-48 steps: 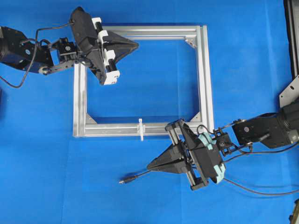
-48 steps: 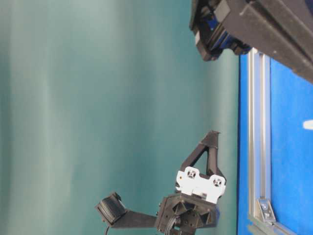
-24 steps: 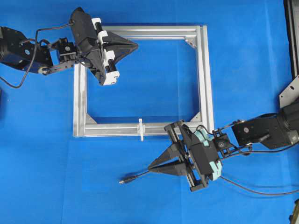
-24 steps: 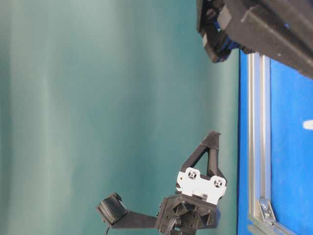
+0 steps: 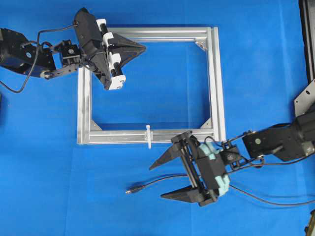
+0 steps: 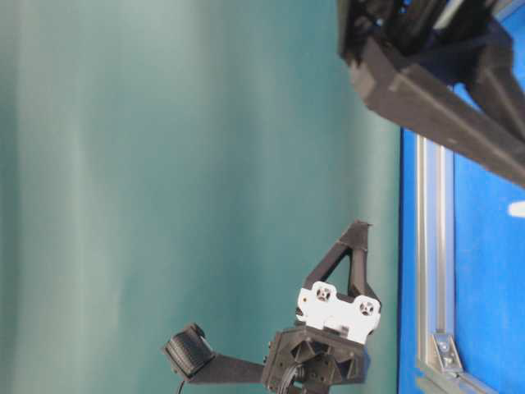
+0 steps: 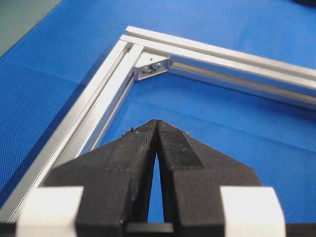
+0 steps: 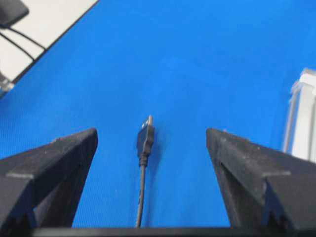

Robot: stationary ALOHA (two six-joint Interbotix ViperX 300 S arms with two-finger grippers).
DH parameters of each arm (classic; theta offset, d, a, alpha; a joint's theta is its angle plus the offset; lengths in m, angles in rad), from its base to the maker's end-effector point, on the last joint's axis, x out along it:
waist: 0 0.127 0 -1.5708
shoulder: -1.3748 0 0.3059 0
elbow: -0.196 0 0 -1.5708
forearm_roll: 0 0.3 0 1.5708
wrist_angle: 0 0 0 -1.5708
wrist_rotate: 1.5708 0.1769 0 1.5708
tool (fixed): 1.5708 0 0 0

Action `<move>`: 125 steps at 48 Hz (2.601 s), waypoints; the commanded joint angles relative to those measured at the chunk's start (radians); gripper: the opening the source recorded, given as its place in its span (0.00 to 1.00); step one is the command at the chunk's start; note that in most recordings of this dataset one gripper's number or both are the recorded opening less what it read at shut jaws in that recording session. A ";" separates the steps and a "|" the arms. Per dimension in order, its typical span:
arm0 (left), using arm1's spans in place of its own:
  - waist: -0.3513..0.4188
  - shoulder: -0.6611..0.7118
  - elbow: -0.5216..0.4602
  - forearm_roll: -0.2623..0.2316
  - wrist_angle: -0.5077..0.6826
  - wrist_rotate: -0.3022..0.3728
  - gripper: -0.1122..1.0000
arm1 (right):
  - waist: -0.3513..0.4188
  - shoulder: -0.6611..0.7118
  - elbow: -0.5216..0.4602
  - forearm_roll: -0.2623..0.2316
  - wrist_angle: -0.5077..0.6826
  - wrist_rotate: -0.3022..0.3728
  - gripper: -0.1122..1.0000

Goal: Insert the wire through the string loop located in the center.

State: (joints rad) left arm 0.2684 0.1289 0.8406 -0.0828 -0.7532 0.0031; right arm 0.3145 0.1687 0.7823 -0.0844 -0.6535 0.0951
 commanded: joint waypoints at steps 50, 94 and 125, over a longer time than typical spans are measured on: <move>0.002 -0.032 0.015 0.002 -0.003 -0.005 0.10 | 0.012 0.201 -0.083 0.152 0.002 -0.006 0.39; 0.002 -0.032 0.011 0.002 -0.005 -0.008 0.10 | 0.014 0.071 -0.074 0.141 0.092 -0.017 0.07; 0.002 -0.032 0.009 0.002 -0.005 -0.008 0.10 | 0.014 -0.014 -0.072 0.141 0.181 -0.031 0.07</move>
State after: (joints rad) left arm 0.2684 0.1258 0.8652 -0.0828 -0.7517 -0.0061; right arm 0.3267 0.1871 0.7164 0.0583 -0.4679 0.0660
